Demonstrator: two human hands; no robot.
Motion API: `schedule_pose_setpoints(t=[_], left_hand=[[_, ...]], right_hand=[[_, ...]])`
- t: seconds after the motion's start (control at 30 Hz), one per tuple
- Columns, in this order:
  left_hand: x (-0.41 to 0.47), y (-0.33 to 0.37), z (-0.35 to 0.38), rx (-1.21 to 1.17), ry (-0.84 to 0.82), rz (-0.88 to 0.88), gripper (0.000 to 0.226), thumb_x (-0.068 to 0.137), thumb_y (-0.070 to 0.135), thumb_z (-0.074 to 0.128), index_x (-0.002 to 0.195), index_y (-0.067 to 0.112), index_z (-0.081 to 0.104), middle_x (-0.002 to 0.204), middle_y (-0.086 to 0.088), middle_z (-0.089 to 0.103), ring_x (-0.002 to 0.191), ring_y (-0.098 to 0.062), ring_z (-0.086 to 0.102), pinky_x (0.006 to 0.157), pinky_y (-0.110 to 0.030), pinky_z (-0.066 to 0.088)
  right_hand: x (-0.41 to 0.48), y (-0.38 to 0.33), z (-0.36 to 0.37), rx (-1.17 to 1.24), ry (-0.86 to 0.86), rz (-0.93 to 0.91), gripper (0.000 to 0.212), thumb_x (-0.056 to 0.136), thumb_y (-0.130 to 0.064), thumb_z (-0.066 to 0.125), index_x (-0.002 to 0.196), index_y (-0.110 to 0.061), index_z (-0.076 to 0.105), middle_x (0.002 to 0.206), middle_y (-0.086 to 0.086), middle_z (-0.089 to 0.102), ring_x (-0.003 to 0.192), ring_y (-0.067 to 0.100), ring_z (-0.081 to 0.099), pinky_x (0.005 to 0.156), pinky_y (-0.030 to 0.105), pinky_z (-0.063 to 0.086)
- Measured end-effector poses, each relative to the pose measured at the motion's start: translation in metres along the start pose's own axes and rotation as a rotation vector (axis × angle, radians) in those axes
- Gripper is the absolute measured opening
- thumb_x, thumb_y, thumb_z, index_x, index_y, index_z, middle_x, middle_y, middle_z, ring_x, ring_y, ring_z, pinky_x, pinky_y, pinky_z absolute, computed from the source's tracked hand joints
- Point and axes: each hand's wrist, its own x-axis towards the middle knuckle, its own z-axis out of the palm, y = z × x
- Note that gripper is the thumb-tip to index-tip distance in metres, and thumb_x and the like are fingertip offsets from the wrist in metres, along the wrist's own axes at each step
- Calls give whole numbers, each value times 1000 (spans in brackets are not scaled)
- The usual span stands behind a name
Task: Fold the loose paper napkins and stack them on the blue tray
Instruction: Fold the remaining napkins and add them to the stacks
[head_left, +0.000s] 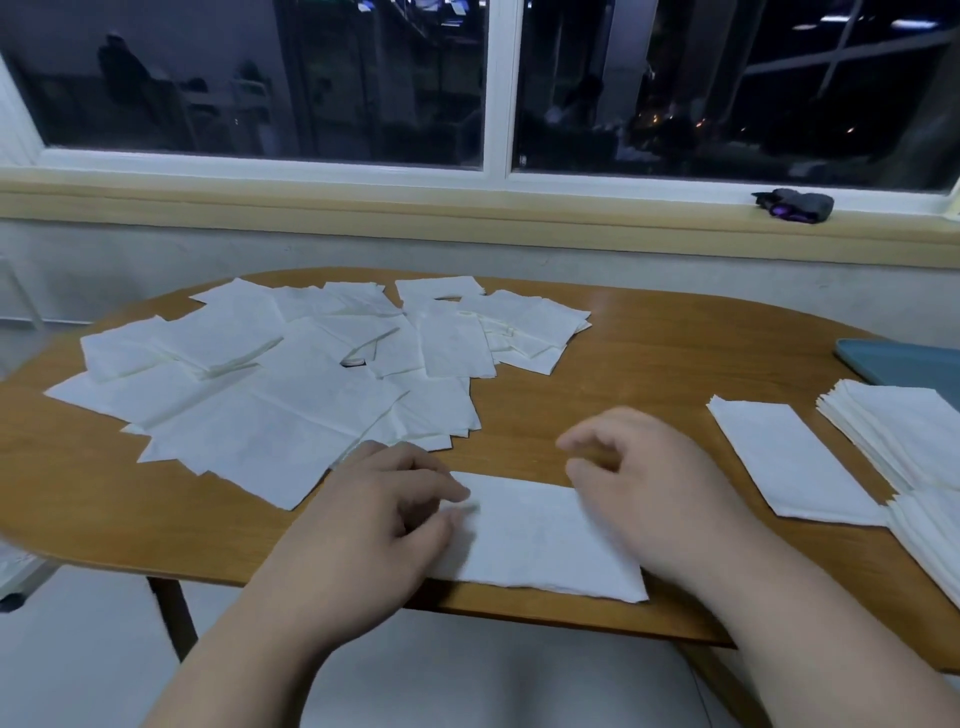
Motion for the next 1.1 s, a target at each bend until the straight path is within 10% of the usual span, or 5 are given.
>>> schedule_pose_setpoints(t=[0.17, 0.63, 0.83, 1.1], left_hand=[[5, -5, 1, -37, 63, -53, 16, 90, 38, 59, 96, 40, 73, 100, 31, 59, 111, 4, 44, 93, -19, 39], [14, -15, 2, -104, 98, -101, 18, 92, 39, 52, 93, 38, 70, 90, 20, 58, 100, 2, 46, 86, -21, 43], [13, -15, 0, -133, 99, -112, 19, 92, 40, 52, 95, 37, 71, 93, 20, 59, 102, 1, 47, 87, -24, 44], [13, -13, -2, -127, 111, -115, 18, 91, 40, 53, 94, 38, 71, 94, 23, 58, 105, 4, 45, 88, -17, 40]], right_hand=[[75, -23, 16, -40, -74, 63, 13, 94, -29, 57, 94, -33, 70, 90, -22, 61, 82, -2, 55, 64, 18, 43], [174, -66, 83, -240, -96, -59, 42, 84, -52, 64, 101, -14, 70, 101, 4, 68, 94, 23, 62, 81, 40, 54], [182, -65, 93, -341, -76, -70, 22, 84, -17, 52, 90, -8, 71, 92, 9, 71, 84, 26, 65, 74, 42, 57], [160, -59, 60, -220, 55, -152, 17, 96, -20, 46, 89, -19, 62, 87, -6, 64, 80, 15, 58, 66, 33, 48]])
